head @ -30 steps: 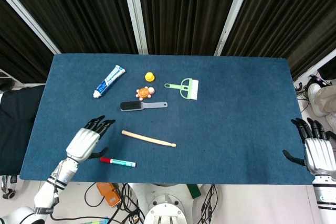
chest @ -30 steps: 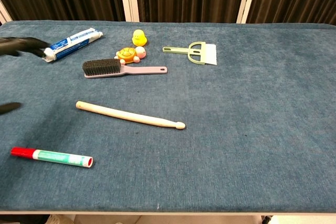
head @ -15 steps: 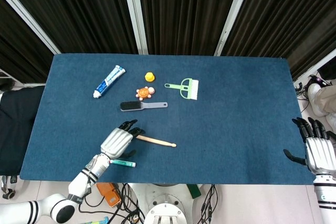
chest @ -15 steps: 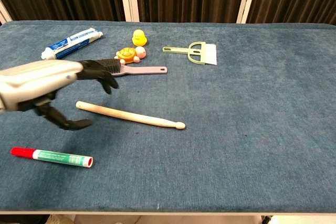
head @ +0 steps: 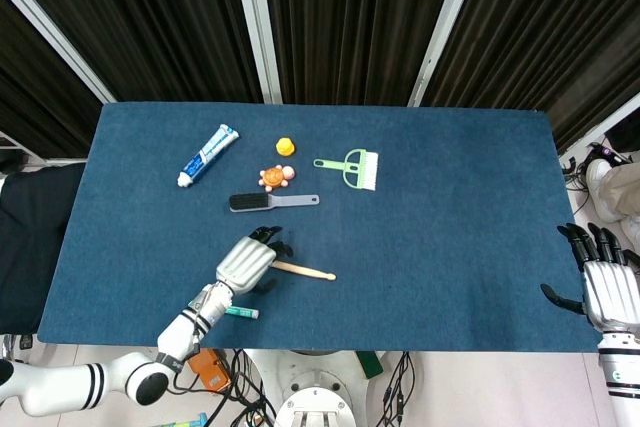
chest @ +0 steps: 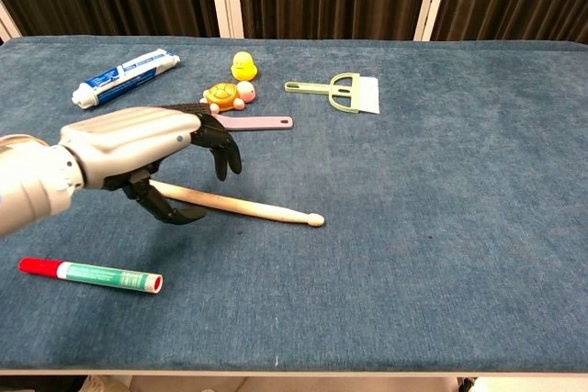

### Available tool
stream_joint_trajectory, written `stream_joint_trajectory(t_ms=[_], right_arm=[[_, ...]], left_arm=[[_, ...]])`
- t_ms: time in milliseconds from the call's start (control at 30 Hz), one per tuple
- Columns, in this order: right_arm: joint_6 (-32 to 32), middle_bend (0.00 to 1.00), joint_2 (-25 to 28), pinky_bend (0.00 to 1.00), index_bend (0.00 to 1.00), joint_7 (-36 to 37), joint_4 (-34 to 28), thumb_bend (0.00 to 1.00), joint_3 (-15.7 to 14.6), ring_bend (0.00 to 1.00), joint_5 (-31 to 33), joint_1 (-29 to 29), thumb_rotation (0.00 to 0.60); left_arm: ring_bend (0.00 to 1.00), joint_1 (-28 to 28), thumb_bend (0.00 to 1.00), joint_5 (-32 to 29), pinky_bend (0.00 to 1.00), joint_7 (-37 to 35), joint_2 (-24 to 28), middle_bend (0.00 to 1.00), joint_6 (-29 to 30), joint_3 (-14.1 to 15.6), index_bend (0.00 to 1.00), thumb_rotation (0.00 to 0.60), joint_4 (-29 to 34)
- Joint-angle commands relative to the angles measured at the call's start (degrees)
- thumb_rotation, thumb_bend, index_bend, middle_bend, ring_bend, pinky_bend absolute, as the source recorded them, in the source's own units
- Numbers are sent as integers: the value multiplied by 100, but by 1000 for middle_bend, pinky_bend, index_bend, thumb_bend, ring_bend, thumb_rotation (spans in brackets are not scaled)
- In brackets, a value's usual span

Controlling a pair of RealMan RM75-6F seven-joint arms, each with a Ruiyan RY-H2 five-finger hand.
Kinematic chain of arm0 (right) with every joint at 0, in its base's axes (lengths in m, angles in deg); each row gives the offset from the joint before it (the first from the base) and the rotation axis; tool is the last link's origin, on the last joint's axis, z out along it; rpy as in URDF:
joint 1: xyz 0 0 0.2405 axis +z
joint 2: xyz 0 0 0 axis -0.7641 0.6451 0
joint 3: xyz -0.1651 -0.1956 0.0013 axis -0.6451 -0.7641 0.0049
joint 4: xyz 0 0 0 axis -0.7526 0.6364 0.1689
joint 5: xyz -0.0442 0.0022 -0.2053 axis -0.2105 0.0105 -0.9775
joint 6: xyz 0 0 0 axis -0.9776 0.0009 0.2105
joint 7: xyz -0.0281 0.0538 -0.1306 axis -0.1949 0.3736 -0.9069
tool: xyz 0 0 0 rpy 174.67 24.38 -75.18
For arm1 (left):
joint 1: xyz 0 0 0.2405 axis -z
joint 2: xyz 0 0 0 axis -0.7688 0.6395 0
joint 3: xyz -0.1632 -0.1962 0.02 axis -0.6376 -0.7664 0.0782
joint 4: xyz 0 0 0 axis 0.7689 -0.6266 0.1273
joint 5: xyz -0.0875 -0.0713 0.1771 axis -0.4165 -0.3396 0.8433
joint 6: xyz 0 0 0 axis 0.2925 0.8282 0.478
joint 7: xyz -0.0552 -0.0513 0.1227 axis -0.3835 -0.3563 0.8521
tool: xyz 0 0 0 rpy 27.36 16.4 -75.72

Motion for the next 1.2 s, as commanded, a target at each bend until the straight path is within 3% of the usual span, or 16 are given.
stream_joint_trajectory(t_ms=[33, 367, 1200], right_arm=[[-1, 177, 1, 0, 203, 0, -2, 292, 1, 71, 1, 2, 600], [-22, 177, 9, 0, 202, 7, -5, 292, 4, 71, 21, 9, 600], [-61, 177, 10, 0, 203, -62, -23, 292, -6, 71, 49, 21, 600]], left_arm=[[107, 113, 270, -138, 165, -22, -96, 375, -90, -43, 339, 600, -145], [128, 379, 275, -382, 165, 61, -189, 421, -144, -139, 375, 600, -407], [183, 406, 310, -304, 182, -427, -173, 485, 44, 156, 442, 600, -800]])
